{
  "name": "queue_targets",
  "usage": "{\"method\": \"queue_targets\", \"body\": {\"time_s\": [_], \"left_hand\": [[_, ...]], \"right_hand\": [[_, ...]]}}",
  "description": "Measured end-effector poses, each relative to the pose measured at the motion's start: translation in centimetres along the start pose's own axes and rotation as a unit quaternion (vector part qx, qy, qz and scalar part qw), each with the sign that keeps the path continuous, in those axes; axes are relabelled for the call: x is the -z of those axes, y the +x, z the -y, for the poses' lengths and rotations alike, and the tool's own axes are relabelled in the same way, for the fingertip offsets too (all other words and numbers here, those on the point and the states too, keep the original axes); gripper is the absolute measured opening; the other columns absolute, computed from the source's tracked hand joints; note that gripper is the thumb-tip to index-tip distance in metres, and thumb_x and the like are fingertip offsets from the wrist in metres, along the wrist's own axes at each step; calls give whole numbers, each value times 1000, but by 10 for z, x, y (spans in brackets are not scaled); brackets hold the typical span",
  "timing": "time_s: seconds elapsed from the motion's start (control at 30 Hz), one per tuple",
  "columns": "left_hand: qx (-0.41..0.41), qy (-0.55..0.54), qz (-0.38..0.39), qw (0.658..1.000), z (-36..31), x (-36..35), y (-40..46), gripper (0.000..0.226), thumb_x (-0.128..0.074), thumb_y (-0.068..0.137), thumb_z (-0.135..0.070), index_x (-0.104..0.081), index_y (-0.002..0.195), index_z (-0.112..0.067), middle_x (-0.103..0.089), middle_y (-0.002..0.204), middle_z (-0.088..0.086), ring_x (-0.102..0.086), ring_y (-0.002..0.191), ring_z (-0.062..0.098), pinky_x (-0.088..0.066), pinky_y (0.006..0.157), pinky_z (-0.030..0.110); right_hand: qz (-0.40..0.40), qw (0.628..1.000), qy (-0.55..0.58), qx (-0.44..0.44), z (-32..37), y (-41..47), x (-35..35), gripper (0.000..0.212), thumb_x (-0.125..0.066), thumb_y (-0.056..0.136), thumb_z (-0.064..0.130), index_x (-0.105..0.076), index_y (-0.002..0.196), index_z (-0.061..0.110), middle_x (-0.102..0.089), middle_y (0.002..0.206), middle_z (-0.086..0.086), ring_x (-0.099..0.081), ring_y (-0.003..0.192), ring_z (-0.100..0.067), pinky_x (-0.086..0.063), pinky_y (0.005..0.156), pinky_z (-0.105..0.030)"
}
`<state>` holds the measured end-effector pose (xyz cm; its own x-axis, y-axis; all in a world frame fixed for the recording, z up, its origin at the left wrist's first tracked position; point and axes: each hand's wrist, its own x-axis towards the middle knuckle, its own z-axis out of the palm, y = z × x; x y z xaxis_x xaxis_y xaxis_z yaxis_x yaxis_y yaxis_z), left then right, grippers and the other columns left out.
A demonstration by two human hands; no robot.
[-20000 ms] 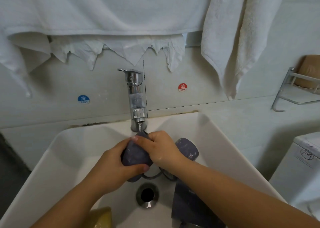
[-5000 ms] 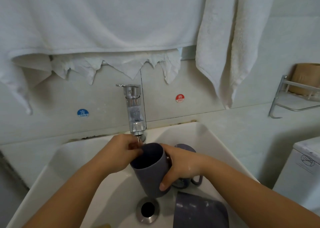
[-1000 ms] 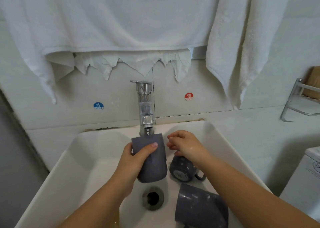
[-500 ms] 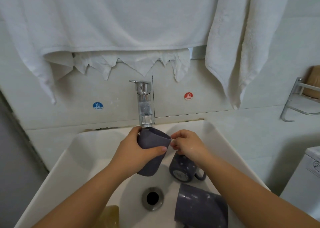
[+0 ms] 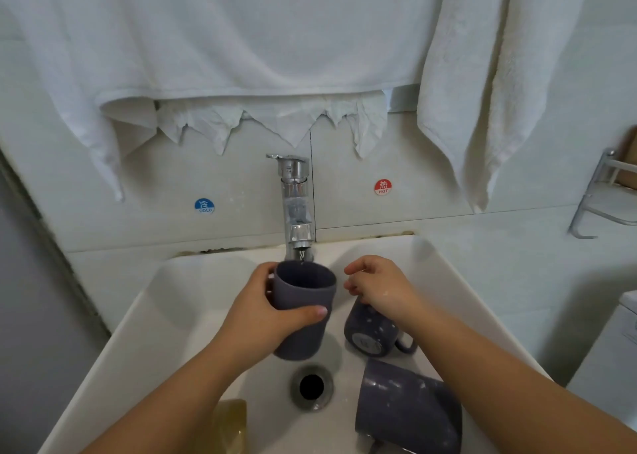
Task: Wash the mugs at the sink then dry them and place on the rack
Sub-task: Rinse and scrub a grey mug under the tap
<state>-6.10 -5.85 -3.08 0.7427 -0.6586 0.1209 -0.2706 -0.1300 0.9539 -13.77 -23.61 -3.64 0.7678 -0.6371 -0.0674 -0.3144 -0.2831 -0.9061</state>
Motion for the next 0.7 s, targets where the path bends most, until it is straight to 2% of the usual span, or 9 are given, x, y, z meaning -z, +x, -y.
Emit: {"method": "queue_targets", "body": {"time_s": [0.1, 0.27, 0.3, 0.37, 0.43, 0.5, 0.53, 0.6, 0.7], "left_hand": [[16, -33, 9, 999, 4, 3, -2, 68, -85, 56, -33, -48, 114, -34, -61, 112, -11, -61, 99, 10, -55, 65, 20], [27, 46, 50, 997, 11, 3, -2, 70, -87, 63, -30, -47, 120, -39, -59, 115, -15, -59, 102, 11, -58, 71, 23], [21, 82, 52, 995, 11, 5, -2, 72, -88, 63, -34, -46, 121, -40, -58, 115, -17, -58, 103, 11, -58, 73, 24], [-29, 233, 63, 970, 6, 10, -1, 81, -86, 58, -49, -42, 126, -45, -54, 116, -20, -53, 106, 9, -56, 83, 31], [-87, 407, 72, 906, -1, 15, 0, 89, -78, 58, -59, -34, 135, -46, -48, 124, -18, -44, 114, 11, -45, 96, 35], [-152, 545, 76, 821, -5, 19, 2, 91, -72, 67, -57, -26, 143, -42, -41, 134, -12, -36, 125, 16, -30, 105, 35], [-204, 592, 67, 777, -6, 22, 4, 90, -72, 69, -55, -26, 145, -39, -41, 136, -9, -36, 128, 19, -26, 107, 38], [-294, 659, 55, 690, -7, 29, 10, 92, -78, 63, -49, -32, 141, -35, -49, 133, -1, -45, 125, 26, -29, 106, 47], [-336, 720, 103, 598, -6, 35, 15, 99, -88, 52, -37, -35, 135, -33, -53, 132, 6, -46, 125, 31, -21, 108, 53]], "right_hand": [[3, 1000, -6, -1, 0, 1, -1, 17, -50, 95, 8, -60, 102, 19, -65, 102, -4, -62, 94, -17, -52, 88, -31], [0, 1000, -14, -4, -1, 2, -3, 17, -50, 96, 9, -60, 104, 19, -65, 103, -5, -62, 95, -18, -53, 87, -31], [-1, 1000, -14, -4, -1, 2, -3, 17, -50, 96, 9, -61, 104, 19, -65, 102, -4, -62, 94, -18, -53, 86, -30], [-2, 1000, -14, -1, -2, 1, -3, 17, -50, 95, 9, -61, 103, 19, -65, 99, -3, -62, 93, -16, -53, 84, -29], [-1, 1000, -19, 1, -3, 1, -3, 16, -51, 94, 10, -62, 102, 19, -65, 96, -2, -62, 91, -16, -53, 83, -29], [-1, 1000, -28, 4, -3, 2, -3, 16, -52, 93, 10, -61, 102, 20, -64, 96, -1, -61, 92, -16, -53, 80, -28], [-2, 999, -32, 5, -3, 2, -4, 16, -53, 93, 11, -61, 101, 21, -64, 97, 0, -61, 91, -17, -53, 77, -26], [-3, 999, -37, 6, -3, 0, -4, 16, -53, 93, 11, -61, 102, 21, -64, 96, -1, -62, 90, -18, -52, 69, -24], [-2, 999, -39, 4, -2, -2, -4, 15, -52, 93, 12, -61, 102, 21, -64, 95, -1, -63, 88, -19, -50, 62, -22]]}}
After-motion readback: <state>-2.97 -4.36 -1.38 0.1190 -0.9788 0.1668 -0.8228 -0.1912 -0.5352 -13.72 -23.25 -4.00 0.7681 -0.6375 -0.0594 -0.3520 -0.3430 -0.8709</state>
